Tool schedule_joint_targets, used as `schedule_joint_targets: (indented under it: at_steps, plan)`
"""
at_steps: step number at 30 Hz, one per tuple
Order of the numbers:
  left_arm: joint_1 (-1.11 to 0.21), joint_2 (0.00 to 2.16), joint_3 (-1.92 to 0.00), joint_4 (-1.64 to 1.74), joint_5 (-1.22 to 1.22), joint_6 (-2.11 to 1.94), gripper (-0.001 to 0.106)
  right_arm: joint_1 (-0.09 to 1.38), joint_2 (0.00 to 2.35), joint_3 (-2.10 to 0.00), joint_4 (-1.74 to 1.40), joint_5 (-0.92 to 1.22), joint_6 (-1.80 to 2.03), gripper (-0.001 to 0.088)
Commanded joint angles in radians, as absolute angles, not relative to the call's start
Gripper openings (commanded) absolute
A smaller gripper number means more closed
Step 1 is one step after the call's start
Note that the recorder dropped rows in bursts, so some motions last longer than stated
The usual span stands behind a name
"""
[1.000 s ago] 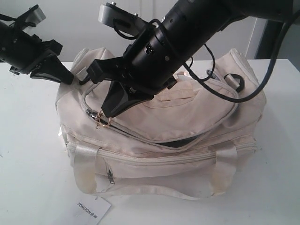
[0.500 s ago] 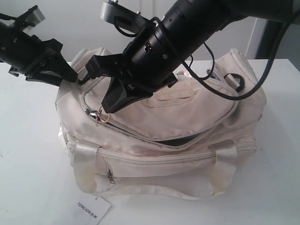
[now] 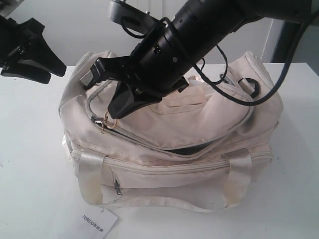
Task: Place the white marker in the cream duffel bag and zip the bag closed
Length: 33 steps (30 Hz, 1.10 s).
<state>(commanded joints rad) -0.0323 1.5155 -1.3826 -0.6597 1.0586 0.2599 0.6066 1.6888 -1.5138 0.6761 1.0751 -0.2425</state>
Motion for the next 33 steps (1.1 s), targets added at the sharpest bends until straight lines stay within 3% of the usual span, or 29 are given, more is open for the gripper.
schedule_joint_targets:
  at_steps: [9, 16, 33]
  plan:
    - [-0.035, 1.473, -1.155, -0.686, 0.851, 0.26, 0.055, 0.607, 1.689, -1.514, 0.676, 1.075, -0.223, 0.0]
    - [-0.049, 1.479, -1.071, -0.86, 0.774, 0.391, 0.055, 0.607, 1.689, -1.514, 0.676, 1.073, -0.223, 0.0]
    - [-0.072, 1.479, -0.964, -0.855, 0.646, 0.452, 0.055, 0.607, 1.689, -1.514, 0.676, 1.075, -0.223, 0.0]
